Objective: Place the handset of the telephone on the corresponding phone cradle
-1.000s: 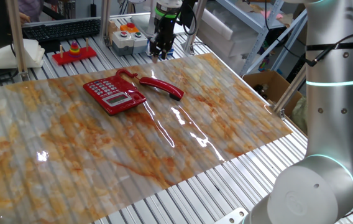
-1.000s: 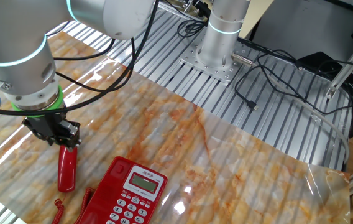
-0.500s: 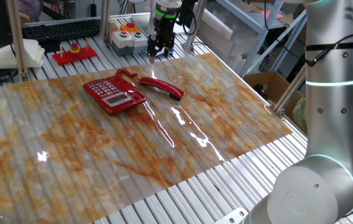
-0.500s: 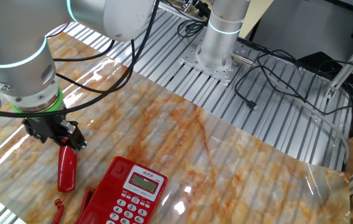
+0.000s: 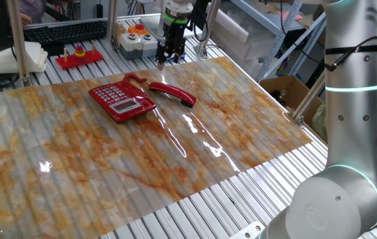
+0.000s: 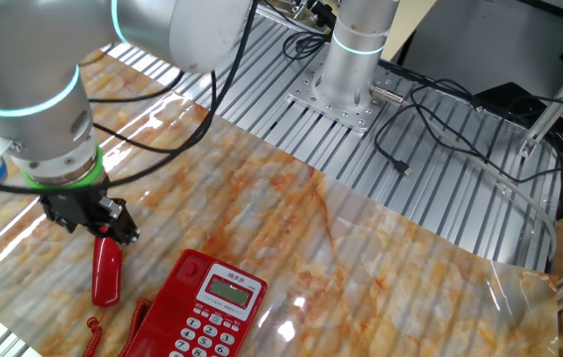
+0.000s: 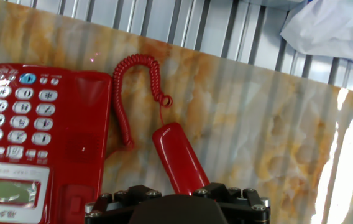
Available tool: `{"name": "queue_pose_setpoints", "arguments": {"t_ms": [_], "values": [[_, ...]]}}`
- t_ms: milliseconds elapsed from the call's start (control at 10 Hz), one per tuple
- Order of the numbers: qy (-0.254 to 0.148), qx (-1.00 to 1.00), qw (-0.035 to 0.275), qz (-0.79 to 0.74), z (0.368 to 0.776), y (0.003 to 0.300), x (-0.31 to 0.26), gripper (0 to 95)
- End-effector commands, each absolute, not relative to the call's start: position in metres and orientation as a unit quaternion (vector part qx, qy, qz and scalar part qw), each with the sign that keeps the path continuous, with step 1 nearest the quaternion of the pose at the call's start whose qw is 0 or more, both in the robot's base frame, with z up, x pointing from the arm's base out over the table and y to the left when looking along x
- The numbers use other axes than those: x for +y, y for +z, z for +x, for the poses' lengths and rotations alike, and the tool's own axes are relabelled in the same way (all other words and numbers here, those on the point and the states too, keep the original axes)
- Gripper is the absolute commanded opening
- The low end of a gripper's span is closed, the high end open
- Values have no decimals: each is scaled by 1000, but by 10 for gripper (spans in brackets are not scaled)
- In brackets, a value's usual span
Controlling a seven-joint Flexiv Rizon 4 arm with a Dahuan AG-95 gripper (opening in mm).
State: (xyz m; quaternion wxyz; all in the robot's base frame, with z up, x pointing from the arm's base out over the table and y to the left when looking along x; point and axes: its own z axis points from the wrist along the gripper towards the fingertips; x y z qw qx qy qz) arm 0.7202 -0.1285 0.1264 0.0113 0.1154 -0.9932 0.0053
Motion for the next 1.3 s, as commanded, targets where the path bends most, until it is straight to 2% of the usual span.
{"name": "queue_pose_setpoints", "arguments": {"t_ms": [100, 900, 1300], "values": [[6, -993, 7, 118, 720, 120, -129, 760], [8, -992, -30, 118, 721, 74, -131, 760], [5, -992, -38, 121, 719, 54, -132, 760]]}}
